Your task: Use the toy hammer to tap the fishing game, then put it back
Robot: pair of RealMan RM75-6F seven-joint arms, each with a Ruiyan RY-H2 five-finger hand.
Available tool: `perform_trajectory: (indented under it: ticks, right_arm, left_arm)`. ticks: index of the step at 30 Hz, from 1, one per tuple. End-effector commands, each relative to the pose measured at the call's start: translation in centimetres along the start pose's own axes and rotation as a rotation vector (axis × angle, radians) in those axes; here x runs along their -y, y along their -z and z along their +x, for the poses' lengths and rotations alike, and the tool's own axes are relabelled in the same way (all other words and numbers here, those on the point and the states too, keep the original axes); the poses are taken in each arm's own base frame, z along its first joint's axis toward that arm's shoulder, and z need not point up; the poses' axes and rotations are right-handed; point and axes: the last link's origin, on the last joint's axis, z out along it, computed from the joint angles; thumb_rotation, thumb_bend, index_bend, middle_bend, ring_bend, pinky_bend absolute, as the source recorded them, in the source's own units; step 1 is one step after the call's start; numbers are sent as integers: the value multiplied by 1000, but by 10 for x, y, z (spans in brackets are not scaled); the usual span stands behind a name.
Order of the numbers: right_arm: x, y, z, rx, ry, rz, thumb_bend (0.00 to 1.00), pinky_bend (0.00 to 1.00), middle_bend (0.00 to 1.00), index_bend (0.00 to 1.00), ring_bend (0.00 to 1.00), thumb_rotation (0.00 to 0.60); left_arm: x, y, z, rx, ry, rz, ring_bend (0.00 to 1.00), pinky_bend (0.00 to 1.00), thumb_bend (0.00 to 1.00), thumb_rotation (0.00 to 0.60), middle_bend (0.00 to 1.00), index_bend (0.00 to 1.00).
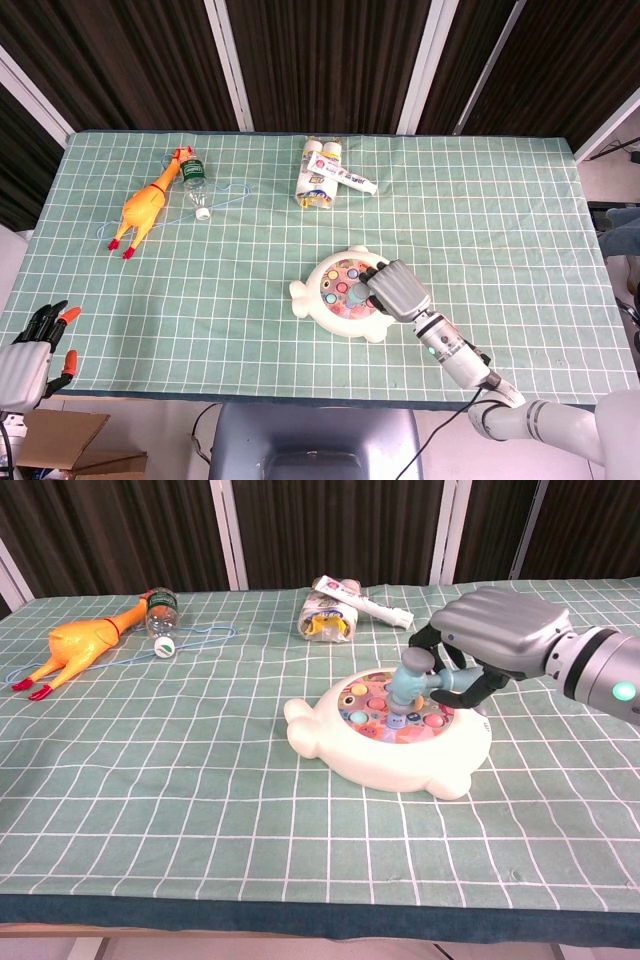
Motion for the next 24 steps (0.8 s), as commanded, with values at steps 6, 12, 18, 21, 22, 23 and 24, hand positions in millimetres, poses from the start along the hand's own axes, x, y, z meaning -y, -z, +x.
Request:
perform_trajectory:
  ticks: [6, 12, 18, 21, 22, 23, 24]
  right_arm:
    - [1, 0, -6, 14, -1, 1, 1000, 855, 717, 907, 821, 600]
    - [1, 1, -8, 15, 1, 2, 1000, 855, 717, 907, 821, 600]
    - [-2, 3, -8, 10, 0, -6, 1000, 855, 717, 907, 821, 600]
    - [-7, 5, -2, -12, -8, -24, 1000, 855, 717, 907, 821, 600]
    - [-10, 6, 0, -22, -12, -32, 1000, 855, 717, 907, 821, 600]
    - [-13, 8, 4, -36, -14, -43, 1000, 854, 717, 907, 821, 600]
    - [-16, 11, 7, -46, -14, -53, 1000, 854, 717, 907, 821, 600]
  left_arm:
    - [0, 0, 1, -2, 5, 0, 35, 325, 545, 600, 48, 167]
    - [0, 0, 1, -2, 6, -3, 35, 326, 545, 600, 48, 167]
    - [0, 0, 1, 0, 4, -4, 35, 325, 545, 600, 48, 168]
    - [0, 0, 0, 2, 2, -5, 35, 326, 545, 600, 48, 167]
    - [0, 0, 0, 2, 2, -6, 35, 326, 545, 600, 48, 167]
    - [-1, 0, 0, 2, 2, -5, 35, 326, 545, 600, 48, 167]
    - [0, 0, 0, 2, 1, -5, 35, 326, 545, 600, 48, 167]
